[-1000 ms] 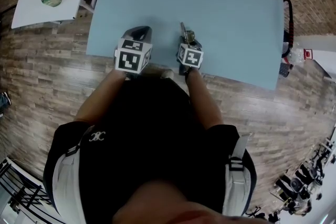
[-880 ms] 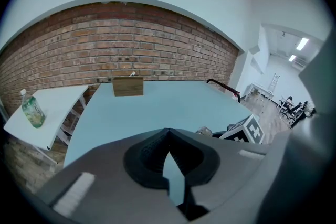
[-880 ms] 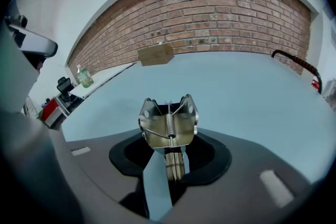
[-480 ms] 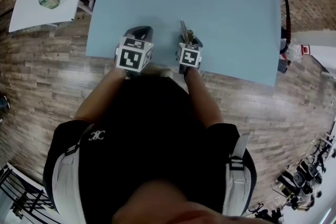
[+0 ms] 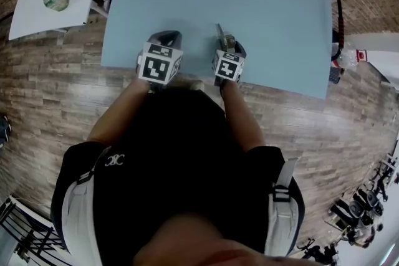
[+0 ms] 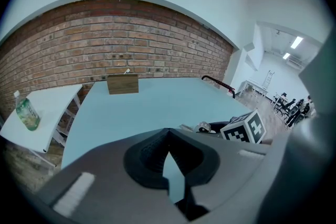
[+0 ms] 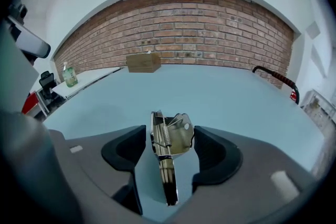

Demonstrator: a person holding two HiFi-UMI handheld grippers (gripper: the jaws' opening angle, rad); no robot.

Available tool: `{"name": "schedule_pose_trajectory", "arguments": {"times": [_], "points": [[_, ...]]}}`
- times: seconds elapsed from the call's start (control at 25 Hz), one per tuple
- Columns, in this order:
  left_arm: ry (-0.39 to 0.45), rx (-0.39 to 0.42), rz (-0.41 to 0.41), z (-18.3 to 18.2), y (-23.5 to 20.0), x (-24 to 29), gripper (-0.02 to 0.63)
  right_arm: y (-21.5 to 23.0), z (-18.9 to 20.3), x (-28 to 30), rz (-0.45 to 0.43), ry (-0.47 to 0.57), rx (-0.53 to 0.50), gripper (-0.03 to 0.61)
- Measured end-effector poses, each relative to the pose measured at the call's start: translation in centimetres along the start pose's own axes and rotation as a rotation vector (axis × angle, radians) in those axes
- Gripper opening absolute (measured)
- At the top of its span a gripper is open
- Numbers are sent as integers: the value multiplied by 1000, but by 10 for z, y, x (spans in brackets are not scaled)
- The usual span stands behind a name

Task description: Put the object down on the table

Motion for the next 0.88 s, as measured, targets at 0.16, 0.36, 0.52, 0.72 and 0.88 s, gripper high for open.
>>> {"name": "schedule_pose_trajectory", "arguments": {"times": [0.16,0.36,0.52,0.72,0.88], "points": [[-7,2,2,3,1,1,-2,12,2,3,23,2,4,310],[-12,9,-3,4,4,2,-2,20,9,9,19,-35,22,277],[-17,13,-10,6,5,-1,-2,23,13,10,8,-48,42,273],[-20,14,-17,8,7,-3,-2,25,14,14,7,-41,46,273],[-21,17,-18,9,8,-5,-2,22,16,13,41,-35,4,314]]}}
Point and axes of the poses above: the fingertips, and each gripper's own axes: x forward along the fingers, y to its right, z out of its underside, the point moved 6 cm from there along -x, backward along the fingers, and after that the axes turned 7 degrees about -y, right-handed, at the moved point
